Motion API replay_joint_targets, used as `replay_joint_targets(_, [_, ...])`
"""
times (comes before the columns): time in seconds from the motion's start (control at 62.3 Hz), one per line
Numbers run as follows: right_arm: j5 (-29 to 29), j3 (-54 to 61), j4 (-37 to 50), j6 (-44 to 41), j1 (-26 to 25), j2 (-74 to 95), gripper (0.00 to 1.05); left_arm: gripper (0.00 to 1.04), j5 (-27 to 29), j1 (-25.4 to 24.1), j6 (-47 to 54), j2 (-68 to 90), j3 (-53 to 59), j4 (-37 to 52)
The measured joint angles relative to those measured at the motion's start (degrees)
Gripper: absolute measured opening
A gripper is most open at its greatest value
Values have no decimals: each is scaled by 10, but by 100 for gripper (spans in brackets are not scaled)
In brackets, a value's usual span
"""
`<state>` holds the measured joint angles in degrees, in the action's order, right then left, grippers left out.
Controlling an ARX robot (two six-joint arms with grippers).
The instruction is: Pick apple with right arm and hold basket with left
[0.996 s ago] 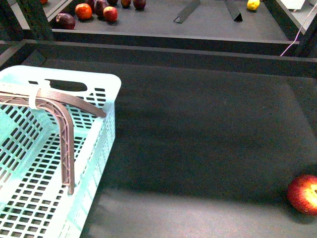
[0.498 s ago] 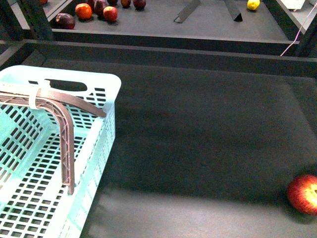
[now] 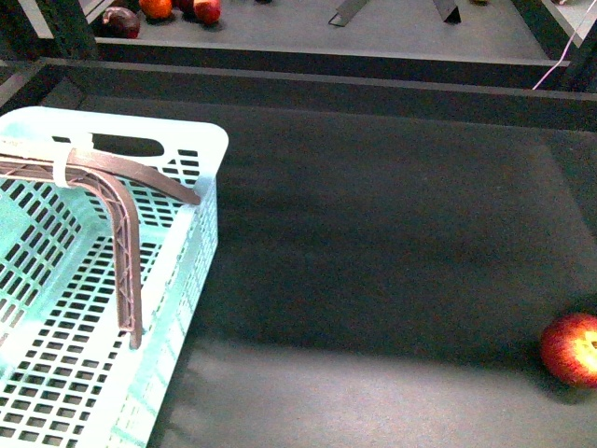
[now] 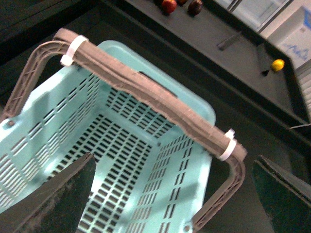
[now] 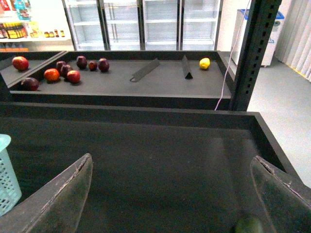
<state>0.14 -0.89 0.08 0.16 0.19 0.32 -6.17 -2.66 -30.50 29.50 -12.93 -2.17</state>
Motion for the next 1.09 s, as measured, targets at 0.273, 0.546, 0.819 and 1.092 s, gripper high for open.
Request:
replay_joint_targets(0.273, [0, 0, 0, 0, 0, 0, 96, 98, -63, -11, -240, 264, -37, 210])
replay_joint_targets(0.546, [0, 0, 0, 0, 0, 0, 96, 98, -60, 0, -372, 495, -128, 307])
replay_joint_targets(0.819, [0, 0, 0, 0, 0, 0, 96, 98, -38, 9, -399, 581, -158, 308])
replay_joint_targets(1.092, [0, 0, 0, 0, 0, 0, 96, 84, -21, 21, -412, 602, -169, 303])
